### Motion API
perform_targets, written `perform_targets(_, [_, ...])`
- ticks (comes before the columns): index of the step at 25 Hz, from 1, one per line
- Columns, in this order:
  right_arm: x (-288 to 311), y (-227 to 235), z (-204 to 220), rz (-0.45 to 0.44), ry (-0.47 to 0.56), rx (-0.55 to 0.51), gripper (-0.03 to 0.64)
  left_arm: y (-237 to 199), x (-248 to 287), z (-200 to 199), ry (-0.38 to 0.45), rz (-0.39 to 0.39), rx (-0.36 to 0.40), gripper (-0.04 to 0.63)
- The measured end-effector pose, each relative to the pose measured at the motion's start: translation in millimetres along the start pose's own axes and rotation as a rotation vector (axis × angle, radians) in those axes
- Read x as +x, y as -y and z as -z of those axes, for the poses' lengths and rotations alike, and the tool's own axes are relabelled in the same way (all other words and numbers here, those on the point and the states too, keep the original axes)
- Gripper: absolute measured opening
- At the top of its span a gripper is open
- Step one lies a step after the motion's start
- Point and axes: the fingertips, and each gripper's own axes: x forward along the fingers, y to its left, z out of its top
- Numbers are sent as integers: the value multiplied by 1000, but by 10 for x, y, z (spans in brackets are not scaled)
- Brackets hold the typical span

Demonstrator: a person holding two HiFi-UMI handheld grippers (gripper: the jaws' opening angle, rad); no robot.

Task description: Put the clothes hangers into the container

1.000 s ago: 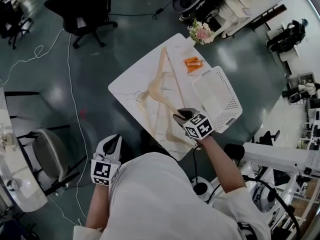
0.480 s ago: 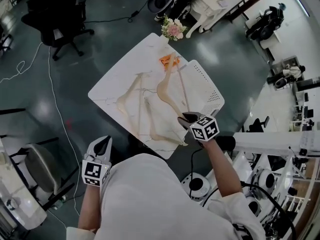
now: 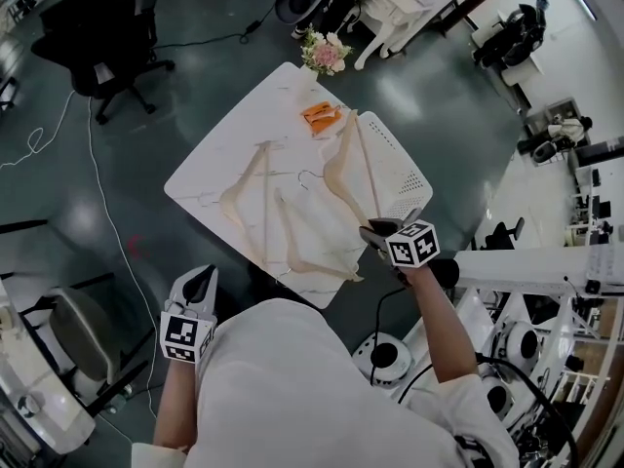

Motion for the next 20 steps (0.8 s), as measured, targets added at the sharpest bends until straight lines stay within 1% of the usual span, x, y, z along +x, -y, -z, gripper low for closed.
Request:
perform_targets(5, [-105, 140, 163, -13, -21, 41, 84, 28, 47, 1, -7, -1, 1, 2])
perform_targets(10, [-129, 257, 293, -70, -51, 112, 84, 47, 84, -22, -9, -6, 1, 0])
perform_targets(16, [16, 476, 276, -133, -100, 189, 84, 67, 107, -7, -27, -12, -1, 0])
perform_targets(20, [162, 624, 232, -178, -152, 244, 84, 58, 128, 14, -41, -21, -4, 0])
